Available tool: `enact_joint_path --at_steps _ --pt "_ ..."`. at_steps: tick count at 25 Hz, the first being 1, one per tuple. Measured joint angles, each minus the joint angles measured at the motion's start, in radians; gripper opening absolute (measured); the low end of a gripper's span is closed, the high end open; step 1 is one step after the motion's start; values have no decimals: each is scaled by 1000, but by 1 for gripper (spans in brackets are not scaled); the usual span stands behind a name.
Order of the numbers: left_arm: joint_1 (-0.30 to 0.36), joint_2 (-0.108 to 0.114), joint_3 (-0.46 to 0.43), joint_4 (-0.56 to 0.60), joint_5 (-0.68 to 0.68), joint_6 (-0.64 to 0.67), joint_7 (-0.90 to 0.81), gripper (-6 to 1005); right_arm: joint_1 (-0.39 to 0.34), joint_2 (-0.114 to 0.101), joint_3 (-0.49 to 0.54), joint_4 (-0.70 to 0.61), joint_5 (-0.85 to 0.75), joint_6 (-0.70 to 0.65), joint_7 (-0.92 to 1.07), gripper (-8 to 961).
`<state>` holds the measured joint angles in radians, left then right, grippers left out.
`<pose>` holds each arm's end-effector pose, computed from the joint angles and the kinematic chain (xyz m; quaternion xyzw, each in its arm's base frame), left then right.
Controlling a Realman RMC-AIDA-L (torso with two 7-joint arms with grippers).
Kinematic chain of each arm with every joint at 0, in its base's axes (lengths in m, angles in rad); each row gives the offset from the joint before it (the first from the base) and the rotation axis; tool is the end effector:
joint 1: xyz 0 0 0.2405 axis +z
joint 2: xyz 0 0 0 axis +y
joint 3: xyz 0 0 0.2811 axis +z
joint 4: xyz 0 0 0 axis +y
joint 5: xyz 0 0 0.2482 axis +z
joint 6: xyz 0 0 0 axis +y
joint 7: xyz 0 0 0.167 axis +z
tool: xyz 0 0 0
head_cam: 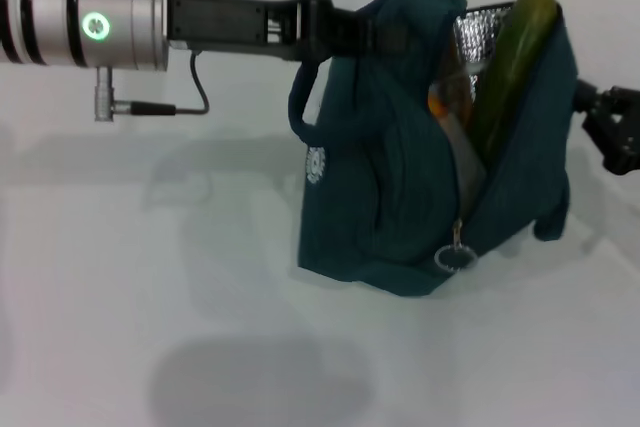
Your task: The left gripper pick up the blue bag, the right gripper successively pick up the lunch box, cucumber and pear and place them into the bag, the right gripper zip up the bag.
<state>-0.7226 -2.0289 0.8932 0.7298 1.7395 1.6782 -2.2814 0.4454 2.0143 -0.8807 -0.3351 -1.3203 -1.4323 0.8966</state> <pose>-0.1661 0.4212 -0.0077 0.8430 0.4402 0.2953 0.0914 0.3242 0.3771 -0.0223 -0.8583 0.1686 0.3716 0.3111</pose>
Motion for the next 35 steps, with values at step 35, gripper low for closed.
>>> enact_joint_path --at_steps 35 --pt "115 -6 -2 -72 121 -216 217 54 -3 -9 0 -468 -47 -86 493 13"
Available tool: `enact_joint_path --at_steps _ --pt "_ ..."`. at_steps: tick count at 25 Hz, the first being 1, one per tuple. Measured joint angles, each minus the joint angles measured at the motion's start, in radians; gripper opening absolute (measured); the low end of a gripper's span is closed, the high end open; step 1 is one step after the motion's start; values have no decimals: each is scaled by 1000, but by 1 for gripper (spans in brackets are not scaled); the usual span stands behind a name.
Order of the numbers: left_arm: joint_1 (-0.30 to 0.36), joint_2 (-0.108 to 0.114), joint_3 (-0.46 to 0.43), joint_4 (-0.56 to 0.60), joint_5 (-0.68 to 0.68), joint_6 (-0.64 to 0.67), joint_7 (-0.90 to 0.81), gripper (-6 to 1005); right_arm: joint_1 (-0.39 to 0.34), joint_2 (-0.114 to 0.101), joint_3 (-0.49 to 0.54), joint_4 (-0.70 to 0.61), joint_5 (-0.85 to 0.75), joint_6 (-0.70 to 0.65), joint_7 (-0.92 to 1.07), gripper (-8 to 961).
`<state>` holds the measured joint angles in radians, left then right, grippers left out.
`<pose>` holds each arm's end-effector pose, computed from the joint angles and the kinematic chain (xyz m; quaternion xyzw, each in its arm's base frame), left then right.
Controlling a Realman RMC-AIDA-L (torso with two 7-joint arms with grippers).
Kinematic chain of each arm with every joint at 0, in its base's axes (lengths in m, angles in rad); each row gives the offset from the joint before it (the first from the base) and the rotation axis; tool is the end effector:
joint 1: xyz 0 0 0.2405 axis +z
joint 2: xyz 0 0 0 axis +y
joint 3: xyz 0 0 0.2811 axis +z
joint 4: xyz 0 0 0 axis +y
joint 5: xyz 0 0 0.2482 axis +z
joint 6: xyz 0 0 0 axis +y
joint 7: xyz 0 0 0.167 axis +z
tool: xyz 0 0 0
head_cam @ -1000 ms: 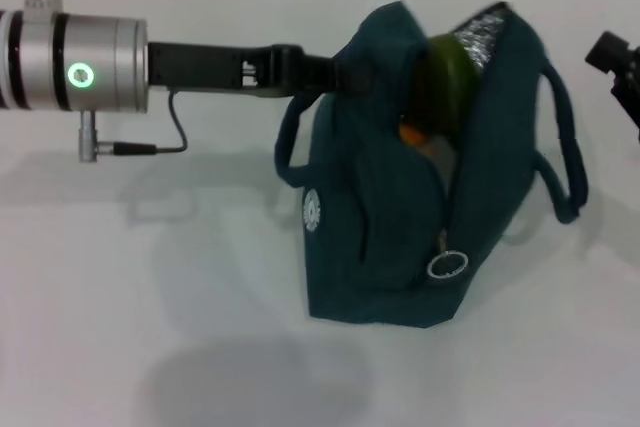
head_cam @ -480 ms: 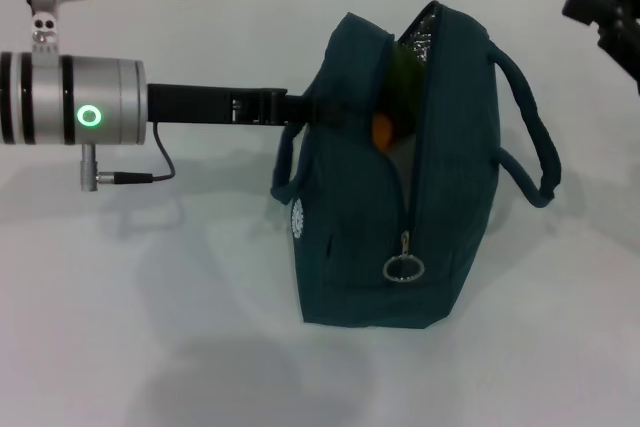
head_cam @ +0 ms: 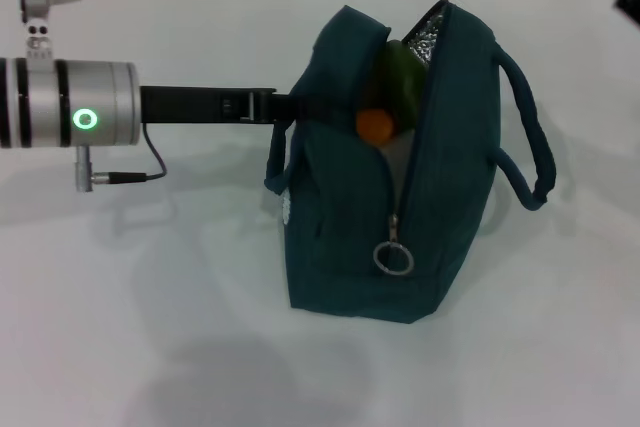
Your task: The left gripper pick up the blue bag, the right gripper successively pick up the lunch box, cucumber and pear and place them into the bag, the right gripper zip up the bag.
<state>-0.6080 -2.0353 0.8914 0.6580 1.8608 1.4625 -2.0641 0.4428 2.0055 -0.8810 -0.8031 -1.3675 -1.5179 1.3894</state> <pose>-0.2528 0.4165 -0.0331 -0.8501 -0.4597 -0.2532 0.0438 0.2459 0.4095 0.0631 -0.8655 0.1374 0.4183 0.2390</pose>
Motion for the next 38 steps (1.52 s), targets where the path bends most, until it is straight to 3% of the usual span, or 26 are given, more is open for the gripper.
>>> enact_joint_path --at_steps 4,7,13,18,23,31,38 --pt "5 4 -20 3 2 -6 3 54 -52 4 95 17 28 37 -10 15" --pt "7 4 -23 -1 2 -13 9 54 -72 -3 101 64 0 107 -20 16" --pt "8 3 -23 -2 3 -15 6 54 -6 1 87 179 -187 186 -17 96" --pt "8 0 -23 -2 3 -15 4 54 57 7 27 258 -230 238 -21 248" --pt "14 -3 -22 -1 3 -13 4 54 88 12 -13 282 -225 257 -22 467" --pt "21 -9 -20 -2 3 -10 9 54 115 15 -15 294 -217 392 -49 458" --pt "20 -14 -17 -1 3 -9 15 54 239 20 -62 386 -211 394 -102 451"
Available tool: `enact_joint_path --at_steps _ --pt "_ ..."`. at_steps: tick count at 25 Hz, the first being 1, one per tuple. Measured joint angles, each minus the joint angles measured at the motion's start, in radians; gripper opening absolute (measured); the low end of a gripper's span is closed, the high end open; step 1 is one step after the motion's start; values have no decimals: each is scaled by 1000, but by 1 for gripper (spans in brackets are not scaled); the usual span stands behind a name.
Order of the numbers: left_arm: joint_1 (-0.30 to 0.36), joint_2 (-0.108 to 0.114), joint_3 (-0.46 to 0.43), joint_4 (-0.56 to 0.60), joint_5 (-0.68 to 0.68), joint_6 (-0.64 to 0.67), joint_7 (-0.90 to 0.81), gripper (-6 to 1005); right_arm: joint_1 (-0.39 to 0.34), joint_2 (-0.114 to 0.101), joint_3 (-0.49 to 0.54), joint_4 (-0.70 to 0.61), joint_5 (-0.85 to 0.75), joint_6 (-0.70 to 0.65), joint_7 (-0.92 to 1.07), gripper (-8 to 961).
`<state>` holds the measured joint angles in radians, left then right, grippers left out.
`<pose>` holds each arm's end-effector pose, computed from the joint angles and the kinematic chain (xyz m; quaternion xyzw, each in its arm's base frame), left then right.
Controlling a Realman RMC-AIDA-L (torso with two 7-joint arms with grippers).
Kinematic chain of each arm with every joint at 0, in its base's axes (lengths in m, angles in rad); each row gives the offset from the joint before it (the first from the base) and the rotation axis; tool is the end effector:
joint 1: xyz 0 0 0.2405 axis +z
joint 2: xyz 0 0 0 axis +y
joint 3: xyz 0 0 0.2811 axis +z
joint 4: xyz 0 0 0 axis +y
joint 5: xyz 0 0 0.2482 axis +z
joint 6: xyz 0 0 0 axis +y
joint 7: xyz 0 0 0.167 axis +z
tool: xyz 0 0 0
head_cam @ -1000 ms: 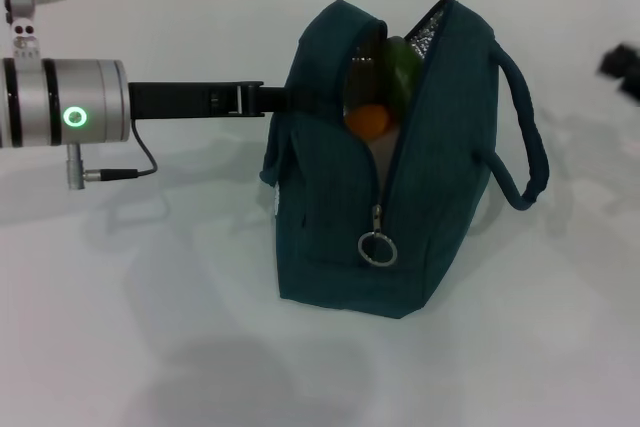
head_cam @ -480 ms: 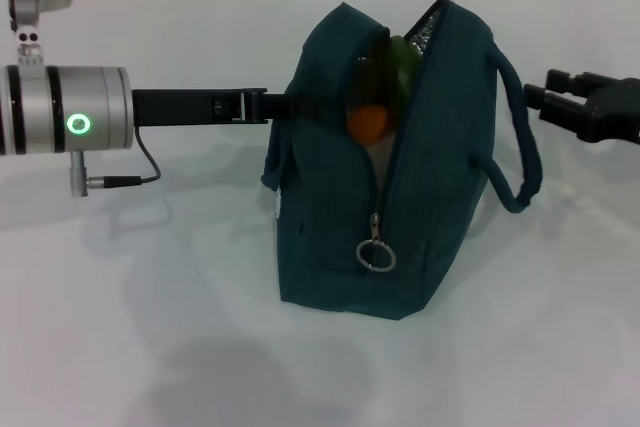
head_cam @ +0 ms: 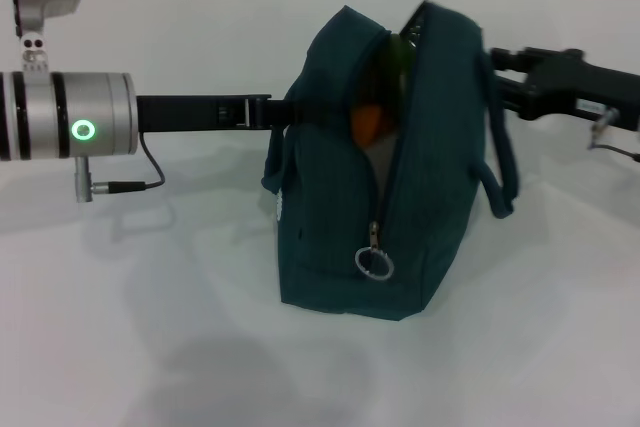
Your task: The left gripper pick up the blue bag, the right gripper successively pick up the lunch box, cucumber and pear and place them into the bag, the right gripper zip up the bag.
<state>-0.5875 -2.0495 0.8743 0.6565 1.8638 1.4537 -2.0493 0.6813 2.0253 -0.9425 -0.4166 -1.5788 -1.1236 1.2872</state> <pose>-0.2603 0.4113 -0.0368 -0.8437 -0.4669 -0.2603 0.0504 0.2640 0.4619 -0.0533 -0.9034 0.2335 0.2612 0.2472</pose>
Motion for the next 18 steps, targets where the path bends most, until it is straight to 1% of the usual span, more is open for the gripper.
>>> enact_joint_path --at_steps 3,9,15,17,18 --pt "-3 -2 1 0 0 0 8 54 33 2 -21 10 25 -48 -3 451" --pt "-7 -3 12 -14 12 2 15 54 38 -1 -116 -20 160 -106 -31 452" --pt "-34 -8 26 -26 10 23 25 54 62 -1 -200 -30 169 -94 -15 453" --pt "-34 -8 23 -26 7 22 26 54 53 -2 -204 -31 170 -79 0 453" --pt "-33 -8 21 -26 6 20 26 54 36 -2 -194 -39 184 -74 2 452"
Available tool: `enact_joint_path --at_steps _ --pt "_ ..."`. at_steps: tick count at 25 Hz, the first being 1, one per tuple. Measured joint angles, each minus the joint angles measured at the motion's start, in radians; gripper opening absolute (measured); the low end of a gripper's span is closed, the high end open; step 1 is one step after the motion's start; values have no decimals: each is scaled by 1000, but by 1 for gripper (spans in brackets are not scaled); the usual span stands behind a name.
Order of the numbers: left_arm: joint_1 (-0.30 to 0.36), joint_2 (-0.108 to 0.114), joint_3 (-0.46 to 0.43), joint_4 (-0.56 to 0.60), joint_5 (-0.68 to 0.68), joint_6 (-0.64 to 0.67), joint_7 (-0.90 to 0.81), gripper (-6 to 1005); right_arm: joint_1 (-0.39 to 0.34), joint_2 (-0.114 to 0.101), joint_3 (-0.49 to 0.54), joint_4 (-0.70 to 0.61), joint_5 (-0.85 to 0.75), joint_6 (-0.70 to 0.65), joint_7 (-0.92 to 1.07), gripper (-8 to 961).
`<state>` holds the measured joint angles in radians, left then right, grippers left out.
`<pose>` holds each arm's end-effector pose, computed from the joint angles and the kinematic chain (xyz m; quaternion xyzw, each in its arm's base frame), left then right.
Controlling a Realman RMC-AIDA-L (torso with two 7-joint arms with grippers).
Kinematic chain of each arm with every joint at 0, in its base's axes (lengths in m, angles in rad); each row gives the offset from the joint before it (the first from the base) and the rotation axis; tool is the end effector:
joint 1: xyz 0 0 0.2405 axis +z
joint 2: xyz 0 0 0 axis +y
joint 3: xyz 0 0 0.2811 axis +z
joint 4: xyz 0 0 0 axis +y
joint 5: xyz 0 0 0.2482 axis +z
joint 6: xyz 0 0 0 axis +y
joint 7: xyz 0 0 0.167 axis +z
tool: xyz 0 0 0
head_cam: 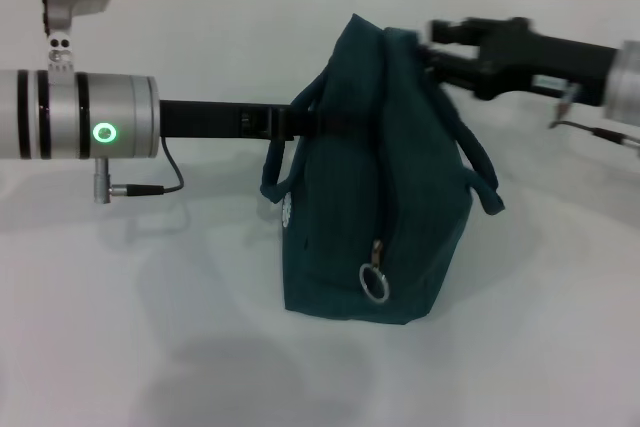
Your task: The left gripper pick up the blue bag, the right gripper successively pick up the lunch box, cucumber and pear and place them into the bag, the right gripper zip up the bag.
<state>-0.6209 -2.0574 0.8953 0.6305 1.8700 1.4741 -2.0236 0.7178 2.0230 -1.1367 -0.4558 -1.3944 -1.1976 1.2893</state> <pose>-0.2463 0.4098 -0.0496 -0.8578 -0.4480 -0.2509 0.0240 0.2087 0.4611 -0.0625 -0.9166 0.1777 0.3061 0.1859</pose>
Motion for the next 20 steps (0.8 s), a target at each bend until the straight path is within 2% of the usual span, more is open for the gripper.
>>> enact_joint_path --at_steps 2,5,7,9,11,14,18,20 --pt "4 3 -7 0 -1 -8 1 54 -58 1 30 -22 62 -8 -23 452" --pt "5 6 -34 0 -2 -14 12 54 -165 3 40 -53 239 -81 -154 452" --pt "6 8 -55 1 -2 -14 16 54 -229 -1 32 -59 348 -195 -220 451" --pt "8 11 -71 4 -2 -15 20 54 -246 -12 31 -52 366 -318 -213 451" --pt "11 13 -79 5 -2 -18 28 54 -251 -20 29 -45 317 -466 -195 451" --pt "12 15 -80 3 -1 -33 36 54 -248 -18 24 -48 186 -575 -190 451" --pt "5 16 -80 0 1 -53 38 54 -219 -11 -20 -24 45 -597 -186 452" --pt "4 16 -80 0 1 -57 38 54 -198 -9 -78 -12 4 -591 -185 452"
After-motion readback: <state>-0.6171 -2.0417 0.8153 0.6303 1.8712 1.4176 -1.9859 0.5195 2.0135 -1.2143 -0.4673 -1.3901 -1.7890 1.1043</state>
